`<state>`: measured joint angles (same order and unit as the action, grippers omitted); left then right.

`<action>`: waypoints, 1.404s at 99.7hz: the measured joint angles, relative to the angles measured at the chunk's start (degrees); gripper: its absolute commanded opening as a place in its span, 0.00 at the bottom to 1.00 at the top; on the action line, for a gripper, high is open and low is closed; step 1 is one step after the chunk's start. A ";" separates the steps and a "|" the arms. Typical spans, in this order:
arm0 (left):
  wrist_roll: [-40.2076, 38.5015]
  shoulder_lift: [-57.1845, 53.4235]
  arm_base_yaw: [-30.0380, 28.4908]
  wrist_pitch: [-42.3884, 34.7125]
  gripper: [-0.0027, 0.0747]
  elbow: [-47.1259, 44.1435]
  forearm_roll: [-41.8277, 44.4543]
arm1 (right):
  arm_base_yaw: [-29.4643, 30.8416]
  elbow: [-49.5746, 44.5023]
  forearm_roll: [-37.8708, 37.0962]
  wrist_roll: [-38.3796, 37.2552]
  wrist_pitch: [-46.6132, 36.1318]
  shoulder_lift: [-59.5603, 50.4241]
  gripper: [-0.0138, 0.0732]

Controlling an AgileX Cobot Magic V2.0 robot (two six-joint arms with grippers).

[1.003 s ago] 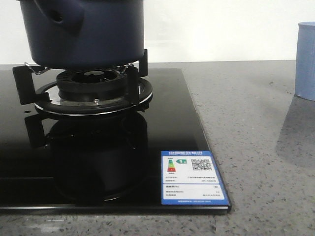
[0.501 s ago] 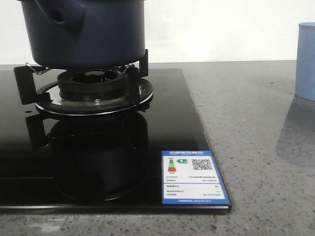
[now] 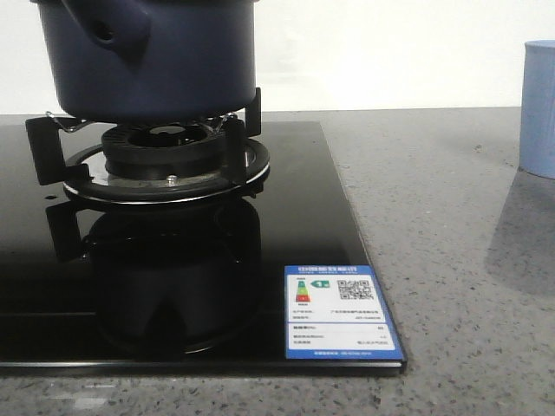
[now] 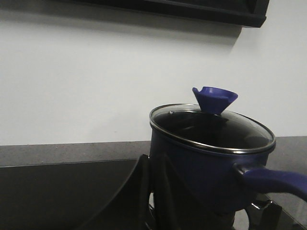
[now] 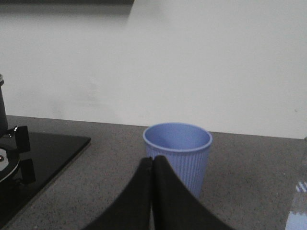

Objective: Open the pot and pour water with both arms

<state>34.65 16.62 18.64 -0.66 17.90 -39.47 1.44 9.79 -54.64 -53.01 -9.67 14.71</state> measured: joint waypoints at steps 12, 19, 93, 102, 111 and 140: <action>0.00 -5.85 0.00 -1.10 0.01 -3.37 -0.45 | 0.00 -2.67 0.00 0.00 0.00 -2.37 0.07; 0.00 -7.65 0.00 -1.64 0.01 -3.77 -0.58 | 0.00 -3.03 0.00 0.00 -0.12 -2.64 0.07; 0.00 -8.42 0.00 -2.35 0.01 -4.01 -0.82 | 0.00 -3.07 0.00 -0.12 -0.12 -2.64 0.07; -2.26 -8.51 -0.57 -2.97 0.01 -5.02 2.98 | 0.00 -3.07 0.00 -0.12 -0.12 -2.64 0.07; -12.58 -9.44 -3.72 -3.01 0.01 -6.88 12.54 | 0.00 -3.07 0.00 -0.12 -0.12 -2.64 0.07; -32.11 -16.86 -15.76 6.01 0.01 -17.14 31.22 | 0.00 -3.07 0.00 -0.12 -0.12 -2.73 0.07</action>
<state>2.54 -0.24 2.87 5.35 0.76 -8.26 1.44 6.72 -54.64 -53.13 -9.79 11.98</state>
